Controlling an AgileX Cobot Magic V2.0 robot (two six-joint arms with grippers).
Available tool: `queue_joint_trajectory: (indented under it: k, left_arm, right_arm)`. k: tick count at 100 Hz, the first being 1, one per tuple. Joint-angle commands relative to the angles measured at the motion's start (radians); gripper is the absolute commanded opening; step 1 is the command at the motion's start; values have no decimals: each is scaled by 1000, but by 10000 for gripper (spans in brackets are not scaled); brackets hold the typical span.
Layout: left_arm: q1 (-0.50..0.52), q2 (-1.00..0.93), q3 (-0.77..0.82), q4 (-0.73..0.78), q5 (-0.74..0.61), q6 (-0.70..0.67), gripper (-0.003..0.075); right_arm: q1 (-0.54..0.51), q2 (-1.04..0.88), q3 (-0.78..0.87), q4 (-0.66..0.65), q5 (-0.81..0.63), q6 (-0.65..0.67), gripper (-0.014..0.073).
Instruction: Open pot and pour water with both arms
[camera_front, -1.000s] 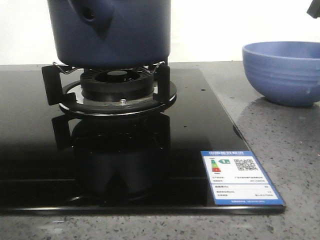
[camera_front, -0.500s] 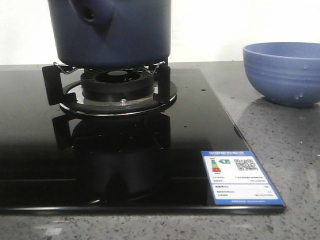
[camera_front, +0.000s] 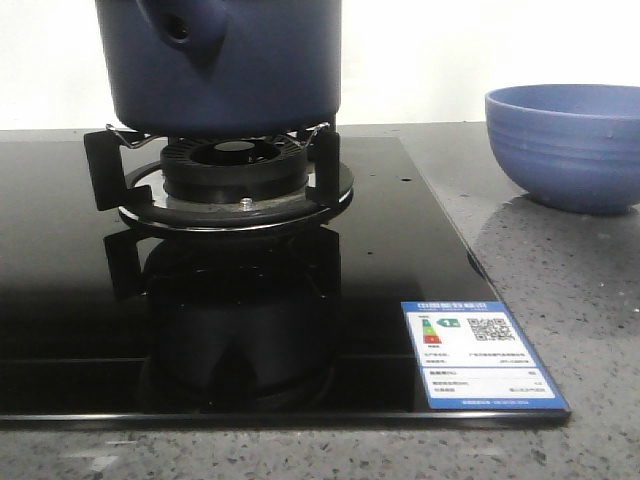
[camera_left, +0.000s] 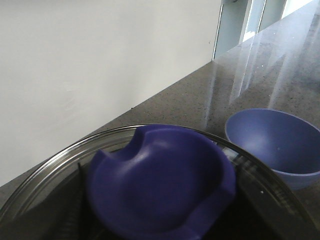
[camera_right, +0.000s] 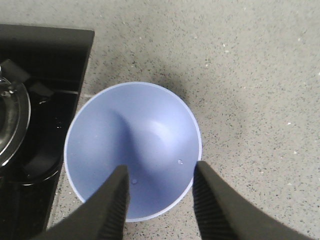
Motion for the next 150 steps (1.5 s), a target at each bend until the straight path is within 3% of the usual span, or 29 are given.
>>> queue_joint_trajectory:
  k: [1,38,150]
  left_arm:
    - [-7,-18,-38,-104,51,49,358]
    - [-7,6,-38,-127,80,156,358]
    - [-7,6,-32,-117,81,145,358]
  right_arm:
    - [-7,-36,-32,18,-36,-14,274]
    - [-7,-36,-32,41,-36,-14,274]
    - [-7,-36,-32,47,-42,-14,274]
